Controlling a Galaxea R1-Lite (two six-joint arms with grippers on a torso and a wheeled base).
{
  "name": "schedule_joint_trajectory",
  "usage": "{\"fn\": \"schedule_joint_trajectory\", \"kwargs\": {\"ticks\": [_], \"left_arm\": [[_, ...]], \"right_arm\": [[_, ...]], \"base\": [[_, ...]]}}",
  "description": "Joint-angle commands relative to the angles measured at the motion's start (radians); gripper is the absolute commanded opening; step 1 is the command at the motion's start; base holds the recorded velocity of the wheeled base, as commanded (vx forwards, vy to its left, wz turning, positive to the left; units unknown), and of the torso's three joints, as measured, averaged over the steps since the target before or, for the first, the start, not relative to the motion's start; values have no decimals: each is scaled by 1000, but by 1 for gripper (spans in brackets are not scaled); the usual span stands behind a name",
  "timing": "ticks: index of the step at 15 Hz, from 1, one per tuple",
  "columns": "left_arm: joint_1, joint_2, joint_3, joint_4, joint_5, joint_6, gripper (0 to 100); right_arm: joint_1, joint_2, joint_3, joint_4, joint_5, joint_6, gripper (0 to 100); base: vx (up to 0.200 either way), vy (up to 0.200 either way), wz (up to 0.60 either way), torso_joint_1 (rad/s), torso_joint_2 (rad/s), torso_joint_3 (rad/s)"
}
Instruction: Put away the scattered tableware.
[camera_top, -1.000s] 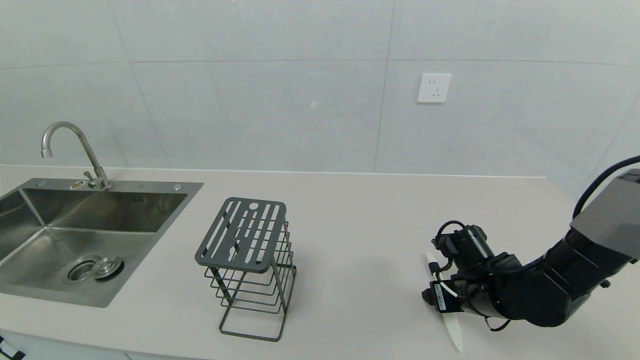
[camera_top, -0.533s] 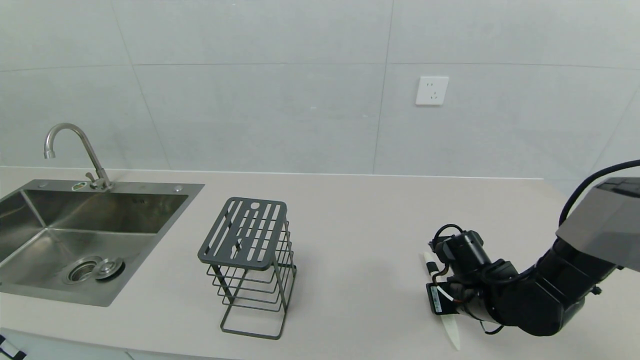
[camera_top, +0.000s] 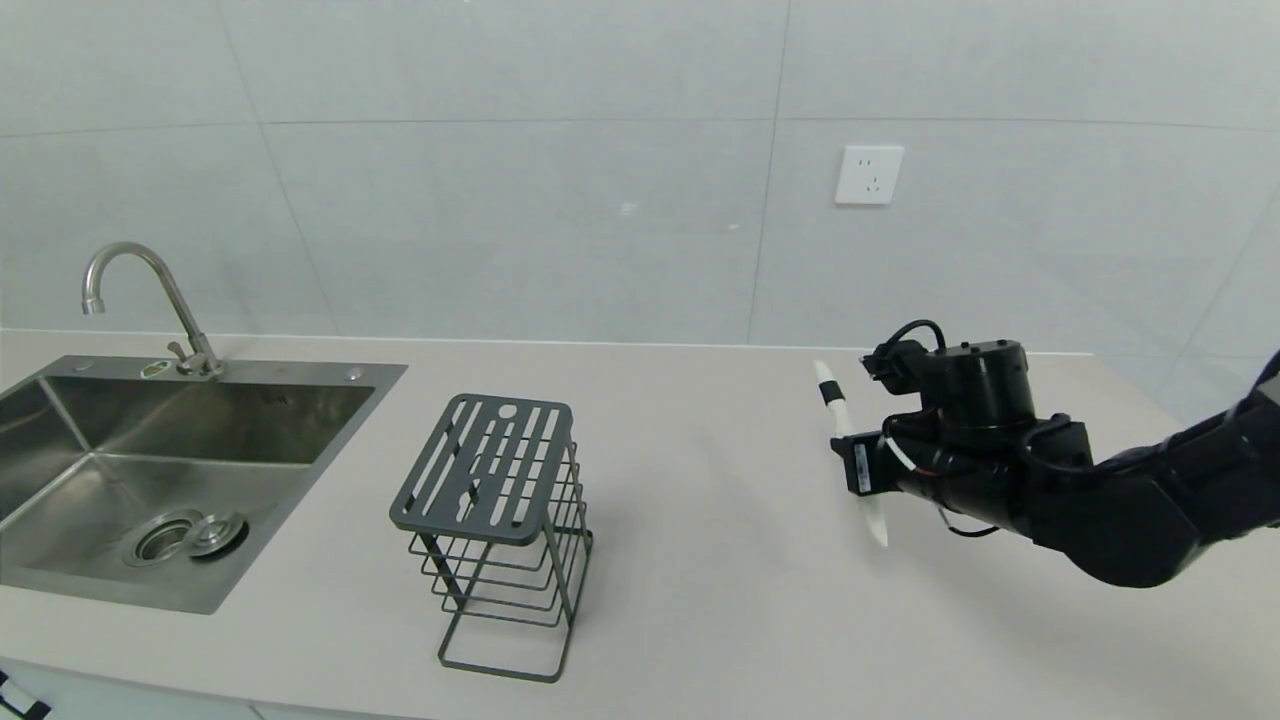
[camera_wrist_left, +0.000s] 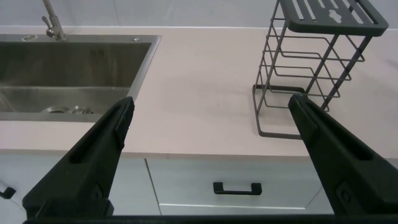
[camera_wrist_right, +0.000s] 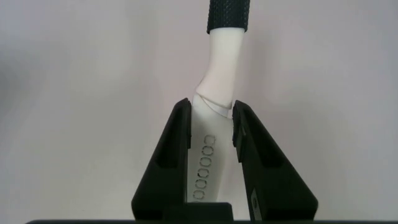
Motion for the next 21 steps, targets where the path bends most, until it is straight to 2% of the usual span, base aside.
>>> {"fn": "schedule_joint_trajectory", "kwargs": {"ticks": [1, 3, 5, 8, 12, 13, 17, 21], "left_arm": [[0, 1, 0, -1, 1, 0, 100], [0, 1, 0, -1, 1, 0, 100], [0, 1, 0, -1, 1, 0, 100], [0, 1, 0, -1, 1, -2, 100], [0, 1, 0, -1, 0, -3, 100], [0, 1, 0, -1, 0, -3, 100], [0, 1, 0, -3, 1, -17, 100], [0, 1, 0, -4, 1, -20, 100]], "right_arm": [[-3, -48, 13, -86, 19, -27, 0], [-1, -60, 49, -185, 56, -78, 0], [10, -100, 94, -250, 154, -124, 0], [7, -163, 111, -265, 259, -181, 0], [19, -246, 218, -303, 407, -299, 0], [20, -254, 241, -322, 489, -343, 0], [13, -254, 286, -388, 542, -371, 0], [50, -261, 376, -549, 590, -365, 0]], "base": [[0, 0, 0, 0, 0, 0], [0, 0, 0, 0, 0, 0], [0, 0, 0, 0, 0, 0], [0, 0, 0, 0, 0, 0], [0, 0, 0, 0, 0, 0], [0, 0, 0, 0, 0, 0], [0, 0, 0, 0, 0, 0], [0, 0, 0, 0, 0, 0]]}}
